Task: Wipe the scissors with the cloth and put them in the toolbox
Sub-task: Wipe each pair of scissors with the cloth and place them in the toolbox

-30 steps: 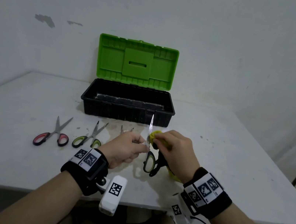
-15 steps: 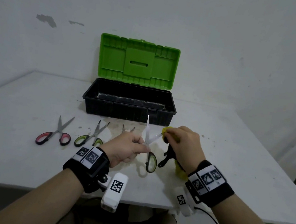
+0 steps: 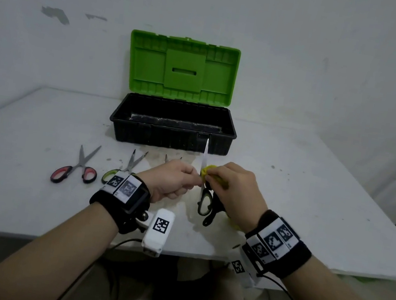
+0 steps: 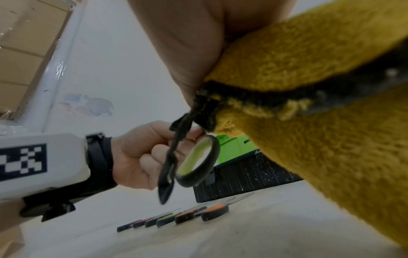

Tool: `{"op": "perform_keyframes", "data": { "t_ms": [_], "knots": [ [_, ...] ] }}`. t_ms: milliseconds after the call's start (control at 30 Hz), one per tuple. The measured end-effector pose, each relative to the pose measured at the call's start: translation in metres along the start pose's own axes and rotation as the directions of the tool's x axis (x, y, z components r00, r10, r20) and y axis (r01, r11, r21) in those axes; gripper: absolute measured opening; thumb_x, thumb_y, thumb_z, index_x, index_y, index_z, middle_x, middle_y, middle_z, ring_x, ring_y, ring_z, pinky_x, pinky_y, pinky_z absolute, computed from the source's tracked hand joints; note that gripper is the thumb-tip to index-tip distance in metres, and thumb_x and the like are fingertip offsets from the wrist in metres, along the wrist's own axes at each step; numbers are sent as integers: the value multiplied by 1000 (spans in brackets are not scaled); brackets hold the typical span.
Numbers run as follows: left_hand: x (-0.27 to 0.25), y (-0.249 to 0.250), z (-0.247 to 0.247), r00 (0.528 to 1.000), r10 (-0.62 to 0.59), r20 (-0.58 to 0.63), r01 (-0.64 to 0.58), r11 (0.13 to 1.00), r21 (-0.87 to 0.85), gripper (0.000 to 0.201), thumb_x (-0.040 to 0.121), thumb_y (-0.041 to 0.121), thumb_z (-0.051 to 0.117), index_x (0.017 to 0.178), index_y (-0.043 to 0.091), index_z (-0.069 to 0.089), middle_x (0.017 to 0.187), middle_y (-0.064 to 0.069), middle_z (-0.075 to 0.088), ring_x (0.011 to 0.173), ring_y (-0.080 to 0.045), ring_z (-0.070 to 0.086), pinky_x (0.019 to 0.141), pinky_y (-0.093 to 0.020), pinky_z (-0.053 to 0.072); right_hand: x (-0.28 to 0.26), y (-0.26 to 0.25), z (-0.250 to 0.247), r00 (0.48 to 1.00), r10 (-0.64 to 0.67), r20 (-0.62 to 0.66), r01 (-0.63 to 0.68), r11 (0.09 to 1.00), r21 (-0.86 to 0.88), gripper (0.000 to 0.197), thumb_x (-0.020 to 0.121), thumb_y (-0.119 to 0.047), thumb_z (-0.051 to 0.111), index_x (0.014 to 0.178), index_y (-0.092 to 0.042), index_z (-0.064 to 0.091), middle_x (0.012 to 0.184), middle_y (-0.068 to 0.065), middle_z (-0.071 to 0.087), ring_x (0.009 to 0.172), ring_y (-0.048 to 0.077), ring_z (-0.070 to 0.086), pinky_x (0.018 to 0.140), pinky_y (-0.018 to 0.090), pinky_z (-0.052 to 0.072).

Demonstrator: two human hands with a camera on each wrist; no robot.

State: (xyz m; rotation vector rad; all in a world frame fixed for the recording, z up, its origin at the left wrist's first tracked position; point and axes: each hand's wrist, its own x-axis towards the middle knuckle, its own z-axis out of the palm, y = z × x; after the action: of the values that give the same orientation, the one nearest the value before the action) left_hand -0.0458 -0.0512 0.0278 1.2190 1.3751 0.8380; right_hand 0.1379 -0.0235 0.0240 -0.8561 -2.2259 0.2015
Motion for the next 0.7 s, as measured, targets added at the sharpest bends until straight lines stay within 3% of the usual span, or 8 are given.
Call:
{"op": "perform_keyframes", "data": {
  "t_ms": [167, 267, 300, 400, 467, 533, 600, 700],
  "knots": [
    [-2, 0, -2, 998, 60, 24, -61, 998, 35, 17, 97, 16, 61, 83, 9, 58, 44, 11, 40, 38, -6, 26, 36, -18, 19, 0, 4, 5, 1000, 24, -1, -24, 1000, -5, 13, 87, -19, 69, 99, -19, 75, 86, 1, 66, 76, 17, 64, 72, 31, 54],
    [-2, -1, -4, 997, 76, 10, -77, 996, 35, 18, 97, 16, 63, 81, 10, 59, 46, 9, 40, 40, -8, 27, 36, -18, 20, 7, 13, 0, 990, 117, -79, -121, 992, -42, 9, 87, -17, 69, 93, -19, 76, 82, 0, 66, 74, 17, 62, 73, 32, 52],
    [-2, -2, -4, 998, 68, 1, -68, 997, 36, 17, 97, 15, 63, 81, 11, 59, 47, 9, 41, 41, -8, 28, 35, -18, 21, 9, 17, -3, 982, 157, -103, -162, 985, -49, 8, 87, -18, 69, 90, -19, 76, 80, -1, 66, 73, 16, 61, 74, 29, 51],
    [-2, 0, -3, 999, 24, -30, -24, 1000, 19, 7, 97, 9, 60, 92, 12, 55, 51, 9, 47, 42, -7, 32, 36, -18, 25, 11, 21, -14, 975, 193, -114, -201, 978, -62, 8, 88, -19, 68, 86, -19, 75, 75, -8, 61, 69, 9, 54, 72, 5, 39],
    [0, 2, -4, 1000, 0, -31, 0, 1000, -30, 6, 97, 7, 56, 96, 11, 52, 59, 3, 52, 43, -7, 33, 36, -17, 25, 9, 19, -16, 978, 180, -107, -188, 980, -68, 7, 88, -18, 68, 85, -19, 75, 73, -9, 61, 68, 7, 52, 69, 1, 34],
    [1, 4, -4, 999, 6, -34, -8, 997, -83, 2, 97, 7, 56, 98, 5, 56, 70, -4, 59, 44, -8, 35, 38, -17, 27, 7, 18, -13, 980, 172, -103, -179, 982, -65, 7, 87, -18, 69, 84, -19, 75, 73, -8, 62, 68, 7, 52, 68, 4, 35],
    [4, 2, -6, 997, 31, -77, -41, 991, -126, 8, 96, 9, 61, 98, 1, 63, 78, -8, 65, 46, -8, 40, 43, -19, 32, 6, 21, -11, 979, 177, -101, -182, 982, -43, 7, 87, -19, 68, 85, -20, 75, 74, -7, 64, 70, 8, 56, 70, 15, 43],
    [5, -1, -7, 990, 62, -123, -80, 986, -143, 11, 92, 9, 69, 99, 2, 71, 79, -7, 69, 50, -9, 48, 52, -24, 39, 5, 23, -10, 978, 179, -109, -183, 983, -28, 7, 87, -19, 69, 85, -20, 75, 75, -5, 67, 72, 11, 60, 72, 27, 49]
  ]
}}
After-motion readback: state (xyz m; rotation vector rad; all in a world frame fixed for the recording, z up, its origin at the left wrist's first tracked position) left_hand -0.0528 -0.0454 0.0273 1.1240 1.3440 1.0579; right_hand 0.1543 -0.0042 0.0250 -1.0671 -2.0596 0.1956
